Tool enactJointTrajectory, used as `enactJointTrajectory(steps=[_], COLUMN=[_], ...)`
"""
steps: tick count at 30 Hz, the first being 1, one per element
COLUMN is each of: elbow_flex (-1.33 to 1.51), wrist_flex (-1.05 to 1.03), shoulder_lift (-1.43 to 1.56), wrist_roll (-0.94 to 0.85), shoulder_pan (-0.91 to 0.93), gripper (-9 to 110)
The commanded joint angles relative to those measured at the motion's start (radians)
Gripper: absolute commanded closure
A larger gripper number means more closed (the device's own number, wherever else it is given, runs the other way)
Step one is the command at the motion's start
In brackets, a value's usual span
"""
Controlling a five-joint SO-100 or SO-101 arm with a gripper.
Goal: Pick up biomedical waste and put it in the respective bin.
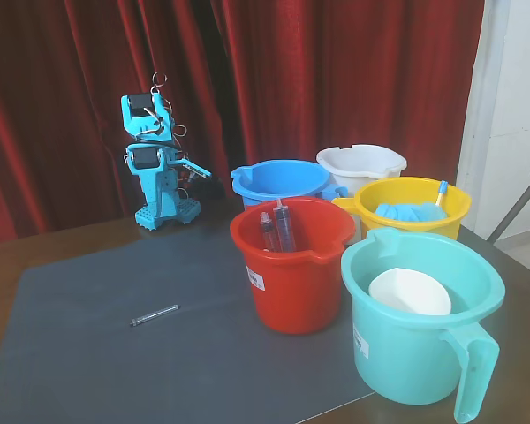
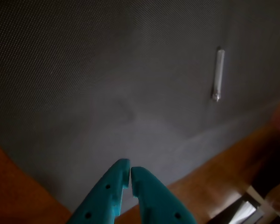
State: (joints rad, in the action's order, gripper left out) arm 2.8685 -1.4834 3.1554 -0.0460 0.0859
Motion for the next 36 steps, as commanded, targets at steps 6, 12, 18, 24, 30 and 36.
enactJointTrajectory(steps=[6,12,18,24,30,36], elbow_flex=[0.005,0.005,0.005,0.005,0.005,0.014], wrist_flex=[0.000,0.000,0.000,0.000,0.002,0.210], shoulder_lift=[0.000,0.000,0.000,0.000,0.000,0.000], wrist_roll=[-0.002,-0.002,-0.002,-0.002,-0.012,-0.012], shoulder_pan=[0.000,0.000,0.000,0.000,0.000,0.009], gripper=[102,102,102,102,102,102])
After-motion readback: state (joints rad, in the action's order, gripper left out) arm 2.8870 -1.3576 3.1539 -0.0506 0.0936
